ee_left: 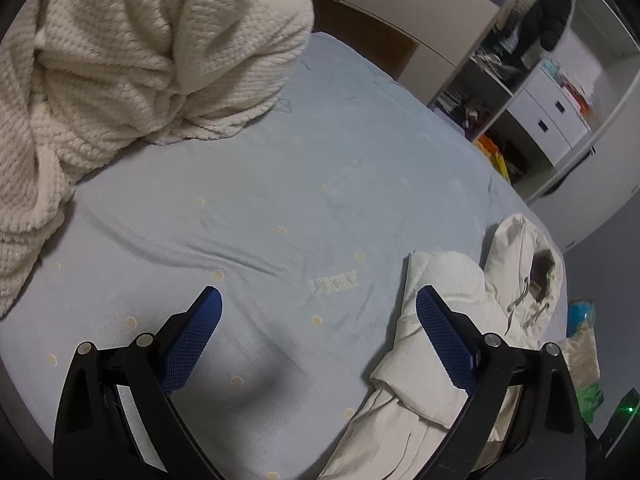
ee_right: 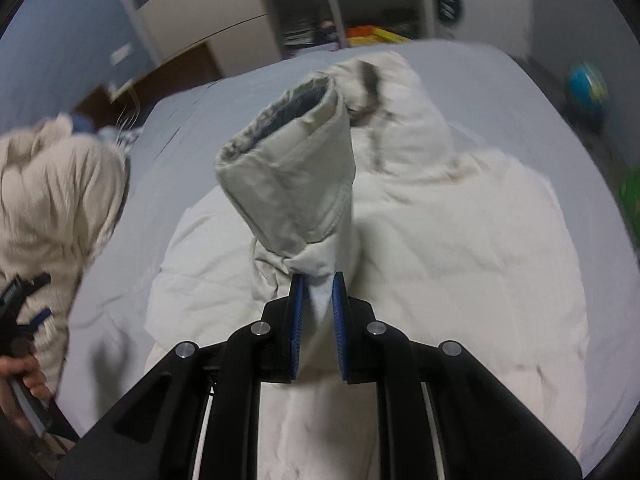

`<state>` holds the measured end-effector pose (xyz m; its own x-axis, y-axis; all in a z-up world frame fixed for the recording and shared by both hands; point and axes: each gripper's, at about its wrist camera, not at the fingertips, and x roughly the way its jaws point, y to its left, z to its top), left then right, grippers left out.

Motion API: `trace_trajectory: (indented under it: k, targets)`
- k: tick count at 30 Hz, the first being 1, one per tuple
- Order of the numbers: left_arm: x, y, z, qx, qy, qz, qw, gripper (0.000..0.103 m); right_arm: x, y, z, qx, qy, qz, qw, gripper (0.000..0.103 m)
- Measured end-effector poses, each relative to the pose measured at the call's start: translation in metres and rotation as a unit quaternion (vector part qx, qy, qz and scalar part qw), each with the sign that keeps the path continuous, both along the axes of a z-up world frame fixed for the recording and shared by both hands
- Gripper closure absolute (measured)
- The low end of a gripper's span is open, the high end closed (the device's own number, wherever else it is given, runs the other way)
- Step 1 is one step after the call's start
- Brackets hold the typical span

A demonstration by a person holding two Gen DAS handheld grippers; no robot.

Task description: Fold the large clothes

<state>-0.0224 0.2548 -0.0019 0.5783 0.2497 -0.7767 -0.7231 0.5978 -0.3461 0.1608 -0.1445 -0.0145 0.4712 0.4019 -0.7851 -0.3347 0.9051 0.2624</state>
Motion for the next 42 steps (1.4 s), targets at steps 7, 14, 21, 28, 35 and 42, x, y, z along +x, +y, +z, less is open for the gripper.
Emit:
trace_trajectory:
  k: [7, 14, 21, 28, 35, 42]
  targets:
    - [0.006, -0.007, -0.004, 0.002, 0.014, -0.017, 0.9998, 0.009, 0.009, -0.076, -0.046, 0.060, 0.086, -0.103, 0.989, 0.091]
    - [0.013, -0.014, -0.008, 0.004, 0.027, -0.037, 0.9989, 0.009, 0.007, -0.113, -0.080, 0.084, 0.146, -0.131, 0.977, 0.061]
    - [0.021, -0.024, -0.011, 0.008, 0.039, -0.054, 0.9977, 0.009, 0.010, -0.145, -0.088, 0.180, 0.161, -0.180, 0.954, 0.048]
    - [0.032, -0.036, -0.014, 0.019, 0.051, -0.076, 0.9956, 0.009, 0.027, -0.139, -0.090, 0.179, 0.143, -0.174, 0.958, 0.052]
    - [0.050, -0.057, -0.015, 0.035, 0.058, -0.113, 0.9913, 0.009, 0.039, -0.146, -0.071, 0.155, 0.098, -0.180, 0.966, 0.090]
    - [0.072, -0.088, -0.019, 0.050, 0.060, -0.173, 0.9818, 0.009, 0.045, -0.152, -0.079, 0.130, 0.102, -0.186, 0.969, 0.090]
